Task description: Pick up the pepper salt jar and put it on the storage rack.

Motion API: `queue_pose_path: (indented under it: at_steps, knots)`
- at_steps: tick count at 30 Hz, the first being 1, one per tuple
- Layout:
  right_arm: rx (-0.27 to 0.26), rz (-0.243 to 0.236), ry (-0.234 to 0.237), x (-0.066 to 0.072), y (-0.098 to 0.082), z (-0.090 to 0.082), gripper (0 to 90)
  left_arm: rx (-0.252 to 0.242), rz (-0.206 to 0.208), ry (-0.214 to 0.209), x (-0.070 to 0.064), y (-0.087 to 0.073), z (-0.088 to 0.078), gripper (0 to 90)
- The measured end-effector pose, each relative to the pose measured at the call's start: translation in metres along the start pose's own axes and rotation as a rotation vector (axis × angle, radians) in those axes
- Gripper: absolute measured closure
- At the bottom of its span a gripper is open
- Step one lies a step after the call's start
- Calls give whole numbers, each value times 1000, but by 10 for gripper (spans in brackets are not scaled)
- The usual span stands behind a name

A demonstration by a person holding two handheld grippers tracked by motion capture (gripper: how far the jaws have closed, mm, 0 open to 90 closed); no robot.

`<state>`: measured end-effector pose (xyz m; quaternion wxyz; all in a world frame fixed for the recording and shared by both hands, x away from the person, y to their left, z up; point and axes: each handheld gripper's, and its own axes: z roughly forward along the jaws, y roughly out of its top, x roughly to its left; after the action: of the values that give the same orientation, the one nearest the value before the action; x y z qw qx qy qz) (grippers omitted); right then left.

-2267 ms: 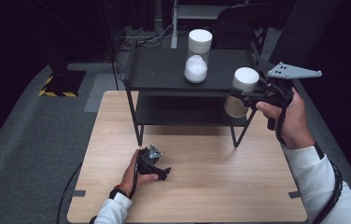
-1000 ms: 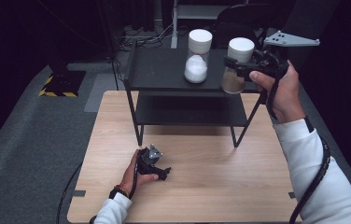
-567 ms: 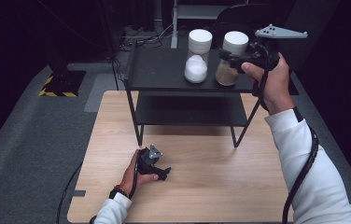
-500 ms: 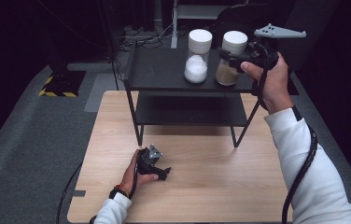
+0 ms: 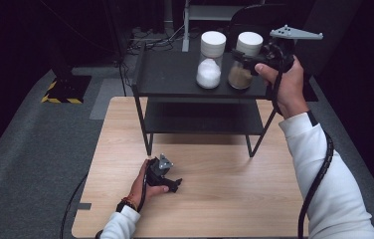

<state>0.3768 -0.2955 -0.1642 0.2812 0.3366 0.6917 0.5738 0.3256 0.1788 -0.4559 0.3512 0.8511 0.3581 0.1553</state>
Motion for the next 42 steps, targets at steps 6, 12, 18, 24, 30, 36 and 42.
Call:
queue_pose_path:
  at_steps: [6,12,18,24,30,36,42]
  knots:
    - [6,-12,-4,0,1,-1,332,-1,0,0,0,0,0,23]
    - [15,-30,-7,3,1,-1,295,0,1,2,0,0,0,23]
    - [17,-39,-14,5,1,-1,231,0,0,1,0,0,0,23]
    - [16,-88,-29,10,-1,-6,102,0,0,1,0,0,0,23]
    - [20,-121,-40,16,-7,-15,28,-1,0,2,0,0,0,23]
    - [15,-136,-55,24,-14,-31,9,-1,0,2,0,0,0,23]
    - [14,-153,-64,28,-25,-45,5,0,0,1,0,0,0,23]
